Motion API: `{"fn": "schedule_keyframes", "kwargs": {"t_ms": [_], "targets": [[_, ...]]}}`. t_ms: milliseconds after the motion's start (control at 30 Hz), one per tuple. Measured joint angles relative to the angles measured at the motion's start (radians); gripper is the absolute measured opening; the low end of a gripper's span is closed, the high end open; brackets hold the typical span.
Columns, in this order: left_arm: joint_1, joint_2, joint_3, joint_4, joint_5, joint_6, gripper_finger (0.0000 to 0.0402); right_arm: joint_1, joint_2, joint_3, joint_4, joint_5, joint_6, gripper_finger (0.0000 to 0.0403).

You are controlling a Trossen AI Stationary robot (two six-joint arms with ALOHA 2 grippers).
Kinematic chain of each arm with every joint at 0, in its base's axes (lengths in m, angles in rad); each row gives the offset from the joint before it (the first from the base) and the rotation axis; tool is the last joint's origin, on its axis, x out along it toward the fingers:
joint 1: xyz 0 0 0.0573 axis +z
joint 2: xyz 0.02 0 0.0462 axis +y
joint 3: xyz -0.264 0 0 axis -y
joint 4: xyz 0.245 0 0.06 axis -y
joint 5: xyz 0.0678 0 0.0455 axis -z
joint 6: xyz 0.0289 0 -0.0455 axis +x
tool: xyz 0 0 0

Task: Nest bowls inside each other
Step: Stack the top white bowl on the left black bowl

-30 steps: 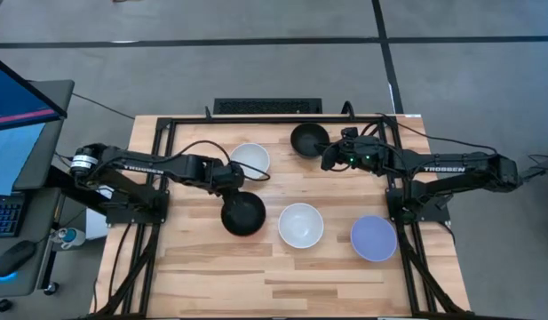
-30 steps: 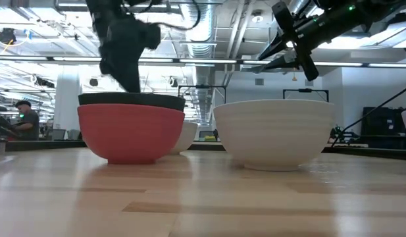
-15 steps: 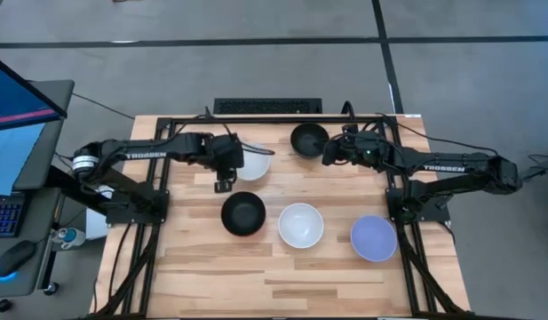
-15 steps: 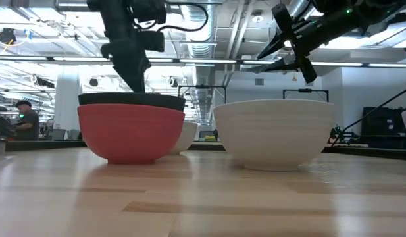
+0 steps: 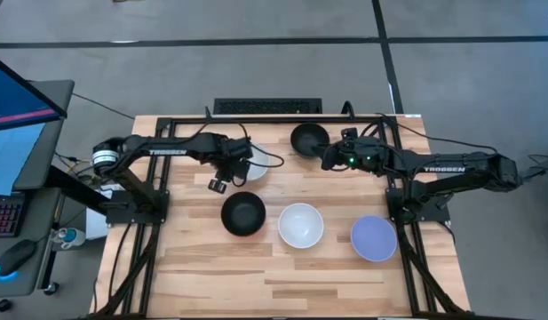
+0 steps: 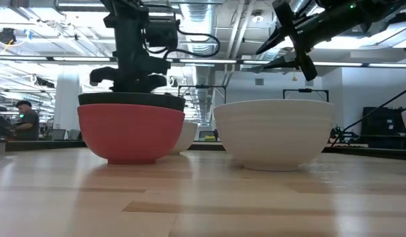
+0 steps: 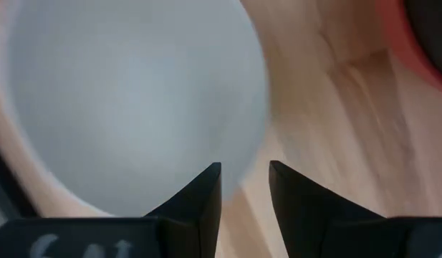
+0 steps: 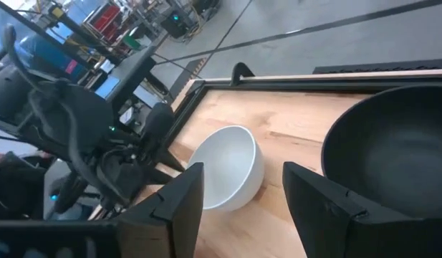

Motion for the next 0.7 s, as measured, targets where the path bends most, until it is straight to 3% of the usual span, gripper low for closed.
{"fn": "schedule_keyframes", "kwargs": {"t_ms": [700], "targets": [[-0.003, 0.014, -0.001, 0.039, 0.086, 0.015, 0.0110, 0.000, 0.000, 0.000, -0.009, 0.002, 0.020, 0.0214]]}}
